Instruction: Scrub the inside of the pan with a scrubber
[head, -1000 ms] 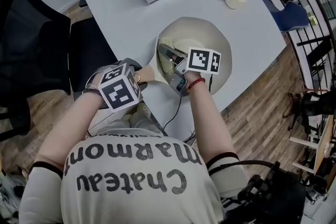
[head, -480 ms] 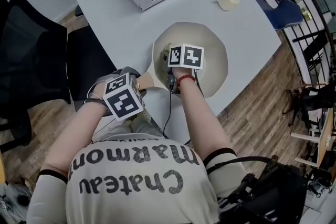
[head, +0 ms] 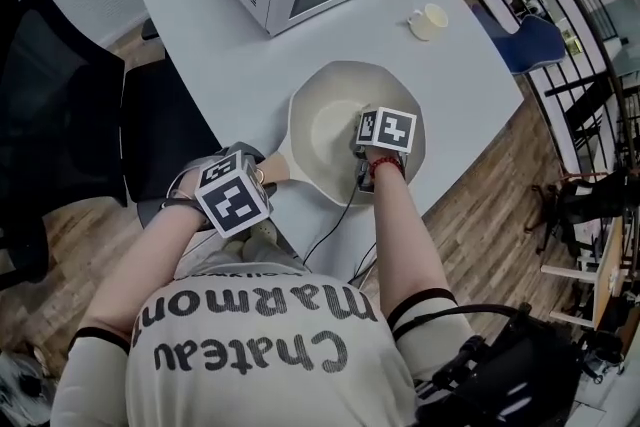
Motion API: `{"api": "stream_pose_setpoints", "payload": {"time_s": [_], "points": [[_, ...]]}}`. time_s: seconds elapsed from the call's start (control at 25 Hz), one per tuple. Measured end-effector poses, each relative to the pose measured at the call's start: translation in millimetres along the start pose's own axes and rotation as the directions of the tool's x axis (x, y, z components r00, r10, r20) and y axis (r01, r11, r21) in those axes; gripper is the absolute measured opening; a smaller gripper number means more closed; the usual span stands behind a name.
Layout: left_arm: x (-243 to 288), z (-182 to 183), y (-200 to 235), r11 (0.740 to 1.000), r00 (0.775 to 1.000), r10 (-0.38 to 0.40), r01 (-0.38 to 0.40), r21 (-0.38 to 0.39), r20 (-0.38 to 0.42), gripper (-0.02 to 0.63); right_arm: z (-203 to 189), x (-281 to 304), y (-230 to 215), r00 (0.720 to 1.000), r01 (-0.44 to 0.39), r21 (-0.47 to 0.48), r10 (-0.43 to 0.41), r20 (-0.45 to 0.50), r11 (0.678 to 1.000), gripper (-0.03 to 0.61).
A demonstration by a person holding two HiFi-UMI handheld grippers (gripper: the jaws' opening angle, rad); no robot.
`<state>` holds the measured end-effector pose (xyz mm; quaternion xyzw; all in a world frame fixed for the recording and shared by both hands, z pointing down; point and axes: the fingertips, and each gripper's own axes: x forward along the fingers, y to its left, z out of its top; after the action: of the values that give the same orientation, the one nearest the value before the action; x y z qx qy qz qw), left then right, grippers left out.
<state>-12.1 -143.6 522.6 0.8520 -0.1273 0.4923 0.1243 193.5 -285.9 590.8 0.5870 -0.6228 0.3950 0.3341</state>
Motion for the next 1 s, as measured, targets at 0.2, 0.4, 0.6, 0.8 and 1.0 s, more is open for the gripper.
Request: {"api": "stream_pose_setpoints", "payload": {"time_s": [0.2, 0.4, 0.6, 0.8, 1.0], "points": [[1, 1, -2, 1.000, 1.000, 0.003, -0.003, -0.017, 0.005, 0.199, 0, -2, -29, 0.991, 0.118, -0.151, -0.127, -0.051, 0.982, 0.057], [2, 3, -8, 1.000, 1.000, -0.002, 0.002, -0.027, 0.001, 0.196, 9, 4, -28, 0.980, 0.179, -0.328, -0.197, -0.022, 0.928, 0.057], [3, 5, -7, 0.999, 1.000, -0.002, 0.002, -0.039, 0.006, 0.189, 5, 2, -46, 0.947, 0.261, -0.530, -0.320, -0.020, 0.807, 0.057], [3, 1, -9, 0.999, 1.000, -0.003, 0.003, -0.040, 0.007, 0.182, 14, -12, -60, 0.934, 0.305, -0.557, -0.357, 0.015, 0.773, 0.057], [3, 2, -11, 1.000, 1.000, 0.009, -0.009, -0.023, 0.000, 0.170, 33, -35, -75, 0.933, 0.338, -0.487, -0.353, 0.065, 0.805, 0.057]]}}
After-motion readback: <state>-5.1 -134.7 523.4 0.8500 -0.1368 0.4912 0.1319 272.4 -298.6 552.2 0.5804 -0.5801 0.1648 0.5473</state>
